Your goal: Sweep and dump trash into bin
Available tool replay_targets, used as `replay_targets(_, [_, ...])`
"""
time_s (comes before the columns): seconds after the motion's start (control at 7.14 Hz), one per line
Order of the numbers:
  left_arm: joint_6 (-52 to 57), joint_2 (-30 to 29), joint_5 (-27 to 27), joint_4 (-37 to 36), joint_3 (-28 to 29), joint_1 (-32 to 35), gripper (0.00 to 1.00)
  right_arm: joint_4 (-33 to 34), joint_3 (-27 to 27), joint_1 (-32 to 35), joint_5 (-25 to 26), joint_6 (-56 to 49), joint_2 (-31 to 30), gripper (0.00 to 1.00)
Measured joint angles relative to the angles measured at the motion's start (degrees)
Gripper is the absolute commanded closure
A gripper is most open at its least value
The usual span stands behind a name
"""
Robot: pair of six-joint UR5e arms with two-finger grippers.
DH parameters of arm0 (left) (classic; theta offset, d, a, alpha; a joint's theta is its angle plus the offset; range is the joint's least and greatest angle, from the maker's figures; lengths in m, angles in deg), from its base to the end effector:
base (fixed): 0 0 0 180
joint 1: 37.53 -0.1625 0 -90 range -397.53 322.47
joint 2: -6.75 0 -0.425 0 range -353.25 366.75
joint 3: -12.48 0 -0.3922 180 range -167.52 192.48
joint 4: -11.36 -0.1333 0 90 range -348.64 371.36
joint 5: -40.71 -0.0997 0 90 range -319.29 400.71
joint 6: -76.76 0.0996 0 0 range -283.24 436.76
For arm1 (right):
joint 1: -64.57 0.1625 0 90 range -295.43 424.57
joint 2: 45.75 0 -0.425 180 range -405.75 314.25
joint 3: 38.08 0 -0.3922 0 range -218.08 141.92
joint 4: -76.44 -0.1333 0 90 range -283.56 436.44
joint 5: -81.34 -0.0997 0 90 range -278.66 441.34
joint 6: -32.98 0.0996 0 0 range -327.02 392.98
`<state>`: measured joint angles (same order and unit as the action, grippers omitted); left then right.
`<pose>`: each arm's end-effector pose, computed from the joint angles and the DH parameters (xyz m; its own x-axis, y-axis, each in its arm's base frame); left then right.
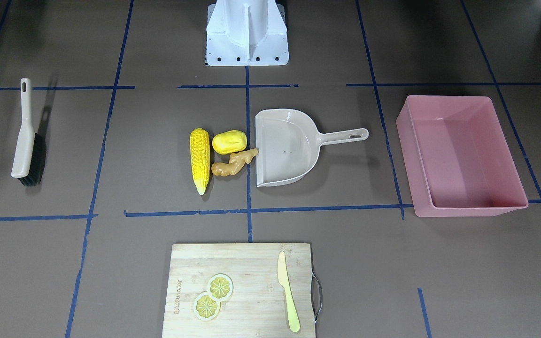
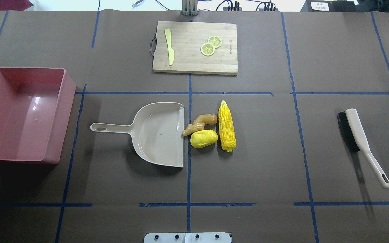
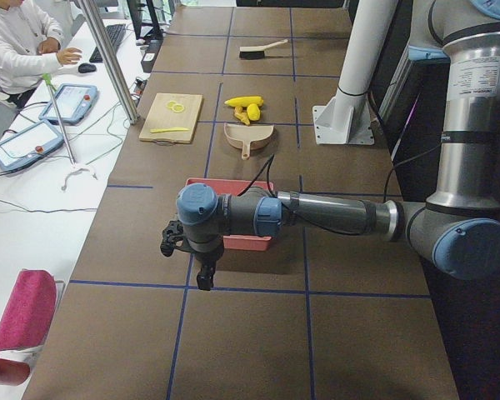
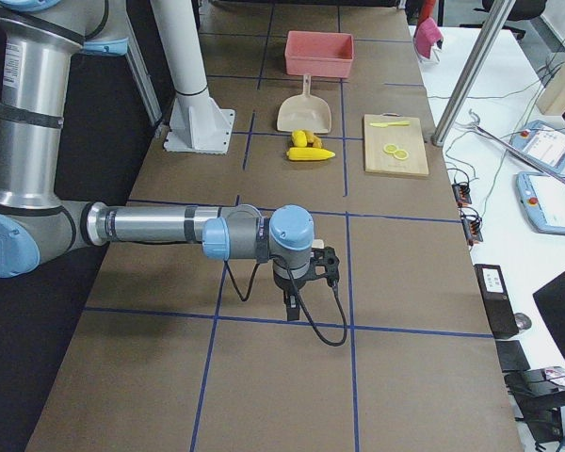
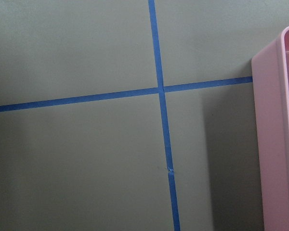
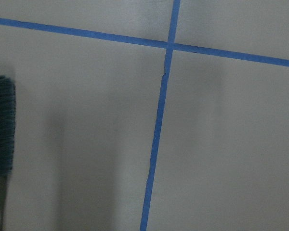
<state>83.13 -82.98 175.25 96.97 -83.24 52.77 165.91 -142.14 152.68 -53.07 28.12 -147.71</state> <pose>-0.0660 -0.4891 0.6194 0.7090 0.1201 -0.6949 -0.0739 0.9926 0.0962 0.0502 -0.4086 0.6304 0.7075 -0.1400 0.6927 0.0932 0.9901 0.1049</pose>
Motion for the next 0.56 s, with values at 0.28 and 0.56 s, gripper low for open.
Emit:
replay_targets(0.28, [0.7, 0.6, 0.0, 0.9, -0.3, -0.2, 0.0, -0.1, -0.1, 0.0, -2.0, 0.1, -0.2, 0.0])
replay_targets(0.56, [1.0, 0.9, -0.1, 1.6, -1.4, -0.4, 0.0, -0.1, -0.2, 0.0, -2.6, 0.0, -0.5, 0.0])
